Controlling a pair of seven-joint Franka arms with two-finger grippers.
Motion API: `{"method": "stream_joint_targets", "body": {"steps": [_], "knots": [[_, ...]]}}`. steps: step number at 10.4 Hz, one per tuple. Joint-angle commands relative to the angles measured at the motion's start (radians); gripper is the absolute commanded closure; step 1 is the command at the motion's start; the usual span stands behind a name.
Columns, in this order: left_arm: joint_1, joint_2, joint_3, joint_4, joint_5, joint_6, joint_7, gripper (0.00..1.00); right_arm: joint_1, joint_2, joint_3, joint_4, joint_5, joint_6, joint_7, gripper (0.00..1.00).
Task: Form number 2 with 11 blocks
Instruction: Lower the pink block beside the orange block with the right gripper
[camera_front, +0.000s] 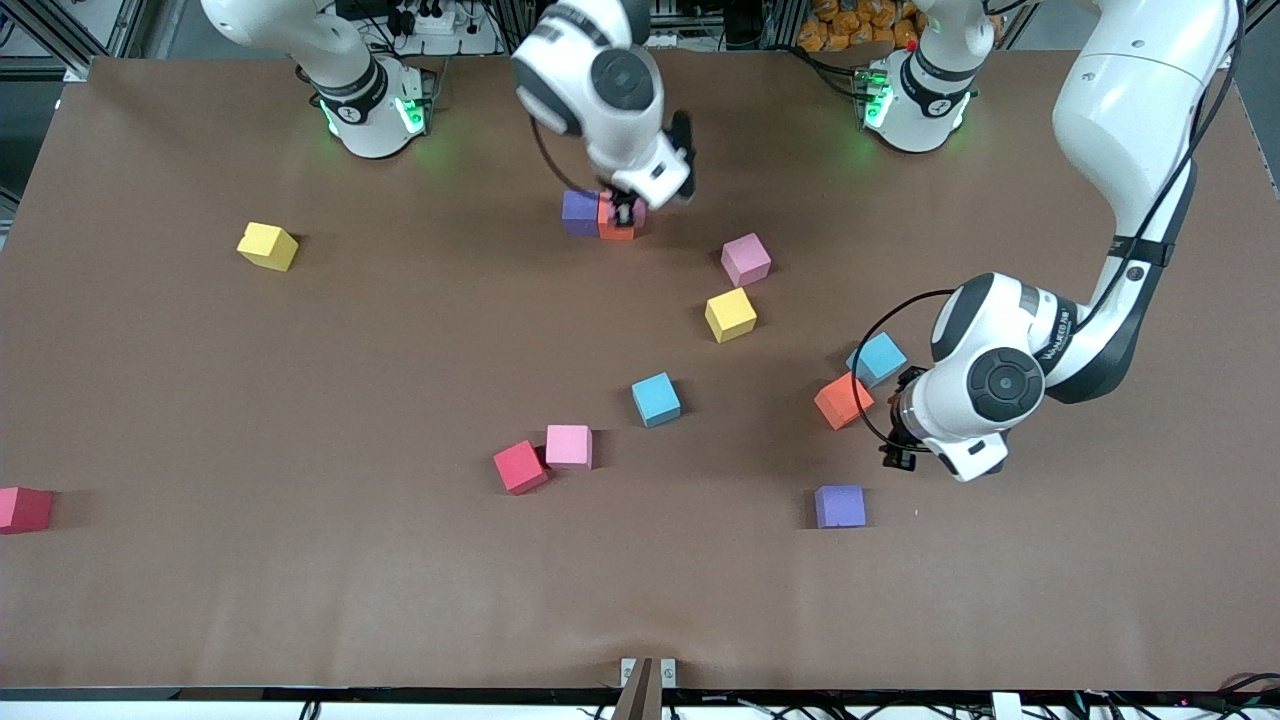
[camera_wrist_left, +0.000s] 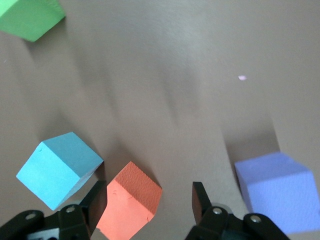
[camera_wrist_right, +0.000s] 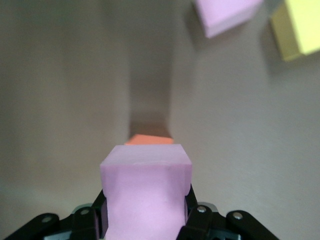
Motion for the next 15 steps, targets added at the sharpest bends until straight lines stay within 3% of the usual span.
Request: {"method": "stream_joint_targets", "body": {"steps": [1, 3, 6, 11, 15], "knots": [[-0.055, 0.012, 0.0, 0.018, 0.04, -0.008, 0.158, 0.23, 0.024, 0.027, 0.051, -0.01, -0.04, 0.065, 0.057, 1.0], [-0.083, 0.036, 0.0, 0.012, 0.113, -0.008, 0.33, 0.23, 0.058, 0.054, 0.051, -0.011, -0.075, 0.155, 0.09, 1.0], [-0.093, 0.062, 0.0, 0.013, 0.117, 0.024, 0.47, 0.23, 0.066, 0.073, 0.051, -0.068, -0.131, 0.255, 0.092, 1.0], [-0.09, 0.064, 0.0, -0.011, 0.117, 0.024, 0.53, 0.23, 0.065, 0.093, 0.05, -0.129, -0.131, 0.364, 0.141, 1.0], [-0.032, 0.029, -0.014, -0.108, 0.115, 0.07, 0.53, 0.23, 0.065, 0.094, 0.05, -0.171, -0.141, 0.404, 0.141, 1.0]]}}
